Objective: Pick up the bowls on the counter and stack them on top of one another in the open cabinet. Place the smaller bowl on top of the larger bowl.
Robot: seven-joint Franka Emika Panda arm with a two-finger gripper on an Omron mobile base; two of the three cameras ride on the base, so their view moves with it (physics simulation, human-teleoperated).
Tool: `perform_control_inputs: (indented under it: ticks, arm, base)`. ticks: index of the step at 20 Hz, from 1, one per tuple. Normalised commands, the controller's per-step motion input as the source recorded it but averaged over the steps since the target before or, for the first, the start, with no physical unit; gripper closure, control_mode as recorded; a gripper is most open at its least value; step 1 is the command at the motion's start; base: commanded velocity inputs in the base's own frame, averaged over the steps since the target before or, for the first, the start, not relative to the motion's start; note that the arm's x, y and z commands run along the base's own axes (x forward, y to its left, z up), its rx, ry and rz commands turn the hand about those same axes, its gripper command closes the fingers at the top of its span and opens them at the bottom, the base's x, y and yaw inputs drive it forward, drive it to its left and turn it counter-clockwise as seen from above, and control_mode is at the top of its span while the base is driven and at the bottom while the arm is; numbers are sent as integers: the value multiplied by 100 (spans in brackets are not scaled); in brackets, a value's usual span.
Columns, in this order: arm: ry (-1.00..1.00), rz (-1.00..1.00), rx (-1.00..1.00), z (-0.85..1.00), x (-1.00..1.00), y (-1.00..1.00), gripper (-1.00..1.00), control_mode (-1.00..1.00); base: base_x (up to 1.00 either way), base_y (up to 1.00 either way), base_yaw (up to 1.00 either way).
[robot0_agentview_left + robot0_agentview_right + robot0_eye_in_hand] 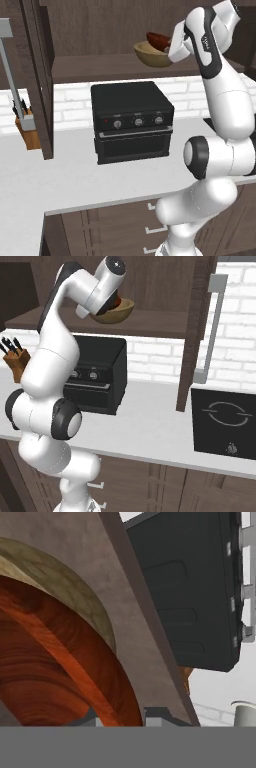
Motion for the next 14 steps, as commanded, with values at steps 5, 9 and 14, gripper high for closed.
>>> perform_control_inputs:
  ticks: [5,9,14]
  arm:
    - [-2,0,0,-3,9,0,100,-100]
    - [-2,0,0,-6,17,0,100,-100]
    - [0,-1,0,0,32,0,100,-100]
  base:
    - [0,0,0]
    - [0,0,0]
    - [0,0,0]
